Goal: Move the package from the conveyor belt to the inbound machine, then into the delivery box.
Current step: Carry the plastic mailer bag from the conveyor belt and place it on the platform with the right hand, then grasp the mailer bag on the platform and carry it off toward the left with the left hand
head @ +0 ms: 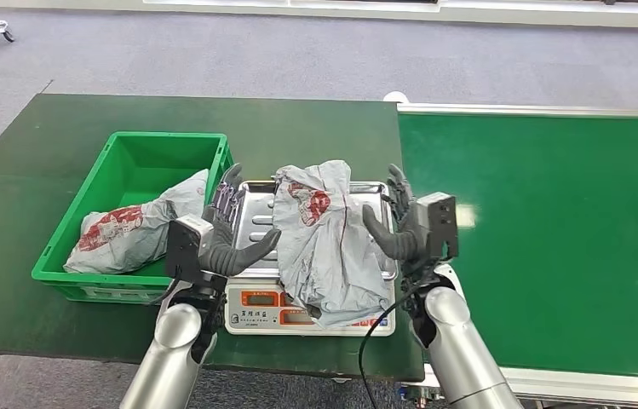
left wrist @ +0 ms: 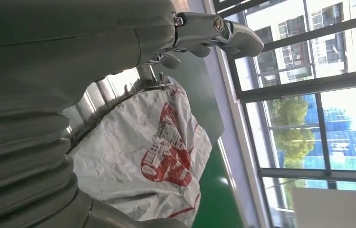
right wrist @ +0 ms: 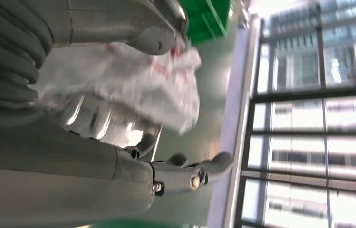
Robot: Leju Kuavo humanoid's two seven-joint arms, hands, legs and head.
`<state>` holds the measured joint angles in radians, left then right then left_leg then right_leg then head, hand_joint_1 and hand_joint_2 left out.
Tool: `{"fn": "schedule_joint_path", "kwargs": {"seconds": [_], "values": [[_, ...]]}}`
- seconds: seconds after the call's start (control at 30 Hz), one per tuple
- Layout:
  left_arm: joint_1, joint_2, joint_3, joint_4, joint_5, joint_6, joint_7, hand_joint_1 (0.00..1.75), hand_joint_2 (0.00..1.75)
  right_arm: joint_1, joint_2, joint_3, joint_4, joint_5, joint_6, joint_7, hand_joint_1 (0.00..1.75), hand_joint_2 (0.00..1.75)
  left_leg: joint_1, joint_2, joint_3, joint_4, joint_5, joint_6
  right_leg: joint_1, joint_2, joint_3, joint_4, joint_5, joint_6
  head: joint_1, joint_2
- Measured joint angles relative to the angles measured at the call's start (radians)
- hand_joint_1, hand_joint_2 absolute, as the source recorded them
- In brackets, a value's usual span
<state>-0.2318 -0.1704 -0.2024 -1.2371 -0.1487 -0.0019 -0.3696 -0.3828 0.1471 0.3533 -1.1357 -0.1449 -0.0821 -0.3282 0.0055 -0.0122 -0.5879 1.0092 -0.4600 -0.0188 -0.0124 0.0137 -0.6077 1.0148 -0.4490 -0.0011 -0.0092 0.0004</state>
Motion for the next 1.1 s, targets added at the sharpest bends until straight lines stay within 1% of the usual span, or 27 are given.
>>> {"fn": "schedule_joint_path", "kwargs": {"seconds": [0.13, 0.3, 0.37, 0.43, 0.5, 0.63, 0.73, 0.83, 0.87, 0.97, 1.0, 1.1], "values": [[-0.043, 0.002, -0.03, 0.066, -0.107, 0.022, -0.005, 0.0, 1.75, 0.062, -0.013, -0.053, -0.044, -0.038, 0.048, -0.02, 0.0, 1.75, 0.0, 0.001, 0.0, 0.0, 0.0, 0.0, 0.0, 0.001, 0.0, 0.0, 0.0, 0.0, 0.0, 0.0], [-0.072, 0.002, -0.05, 0.12, -0.13, 0.025, -0.01, 0.0, 1.75, 0.1, -0.02, -0.081, -0.081, -0.044, 0.06, -0.022, 0.0, 1.75, 0.0, 0.002, 0.0, 0.0, 0.0, 0.0, 0.0, 0.001, -0.001, 0.0, 0.0, 0.0, 0.0, 0.0], [-0.08, 0.004, -0.059, 0.135, -0.162, 0.019, -0.011, 0.0, 1.75, 0.111, -0.022, -0.086, -0.093, -0.048, 0.078, -0.028, 0.0, 1.75, 0.0, 0.002, 0.0, 0.0, 0.0, 0.0, 0.0, 0.001, -0.001, 0.0, 0.0, 0.0, 0.0, 0.0], [-0.099, 0.011, -0.085, 0.158, -0.248, -0.006, -0.02, 0.0, 1.75, 0.123, -0.025, -0.087, -0.114, -0.057, 0.122, -0.04, 0.0, 1.75, 0.0, 0.002, 0.0, 0.0, 0.0, 0.0, 0.0, 0.001, -0.001, 0.0, 0.0, 0.0, 0.0, 0.0], [-0.133, 0.022, -0.128, 0.202, -0.369, -0.034, -0.037, 0.0, 1.75, 0.137, -0.027, -0.089, -0.142, -0.062, 0.162, -0.043, 0.0, 1.75, 0.0, 0.001, 0.0, 0.0, 0.0, 0.001, 0.0, 0.0, -0.001, 0.0, 0.0, 0.0, 0.0, 0.0], [-0.234, 0.04, -0.223, 0.334, -0.585, -0.104, -0.096, 0.0, 1.75, 0.15, -0.028, -0.1, -0.188, -0.07, 0.209, -0.026, 0.0, 1.75, 0.0, 0.002, 0.0, 0.0, 0.0, 0.001, 0.0, 0.001, 0.0, 0.0, 0.001, 0.001, 0.0, 0.0], [-0.312, 0.058, -0.296, 0.441, -0.669, -0.183, -0.155, 0.0, 1.75, 0.15, -0.032, -0.109, -0.204, -0.081, 0.236, -0.018, 0.0, 1.75, 0.0, 0.003, 0.0, 0.0, 0.0, 0.001, 0.0, 0.002, 0.0, 0.0, 0.001, 0.001, 0.0, 0.0], [-0.379, 0.079, -0.36, 0.529, -0.708, -0.266, -0.2, 0.0, 1.75, 0.15, -0.035, -0.11, -0.212, -0.089, 0.25, -0.014, 0.0, 1.75, 0.0, 0.002, 0.0, 0.0, 0.0, 0.0, 0.0, 0.002, 0.0, 0.0, 0.002, 0.001, 0.0, 0.0], [-0.401, 0.087, -0.379, 0.552, -0.715, -0.294, -0.21, 0.41, 1.75, 0.15, -0.037, -0.11, -0.213, -0.091, 0.254, -0.014, 0.0, 1.75, 0.0, 0.002, 0.0, 0.0, 0.001, 0.0, 0.0, 0.002, 0.0, 0.0, 0.002, 0.001, 0.0, 0.0], [-0.467, 0.115, -0.436, 0.606, -0.725, -0.375, -0.231, 1.71, 1.75, 0.151, -0.042, -0.11, -0.216, -0.098, 0.264, -0.013, 0.0, 1.75, 0.0, 0.003, 0.001, 0.0, 0.001, 0.0, 0.0, 0.002, 0.0, 0.0, 0.002, 0.001, 0.0, 0.0], [-0.485, 0.124, -0.451, 0.618, -0.726, -0.396, -0.234, 1.75, 1.75, 0.151, -0.044, -0.11, -0.217, -0.101, 0.267, -0.013, 0.0, 1.75, 0.0, 0.003, 0.001, 0.0, 0.001, 0.0, 0.0, 0.002, 0.0, 0.0, 0.002, 0.001, 0.0, 0.0], [-0.526, 0.141, -0.489, 0.644, -0.723, -0.429, -0.233, 1.75, 1.75, 0.151, -0.046, -0.11, -0.219, -0.107, 0.271, -0.012, 0.0, 1.75, 0.0, 0.002, 0.001, 0.0, 0.001, 0.0, 0.0, 0.002, 0.0, 0.0, 0.002, 0.001, 0.0, 0.0]]}}
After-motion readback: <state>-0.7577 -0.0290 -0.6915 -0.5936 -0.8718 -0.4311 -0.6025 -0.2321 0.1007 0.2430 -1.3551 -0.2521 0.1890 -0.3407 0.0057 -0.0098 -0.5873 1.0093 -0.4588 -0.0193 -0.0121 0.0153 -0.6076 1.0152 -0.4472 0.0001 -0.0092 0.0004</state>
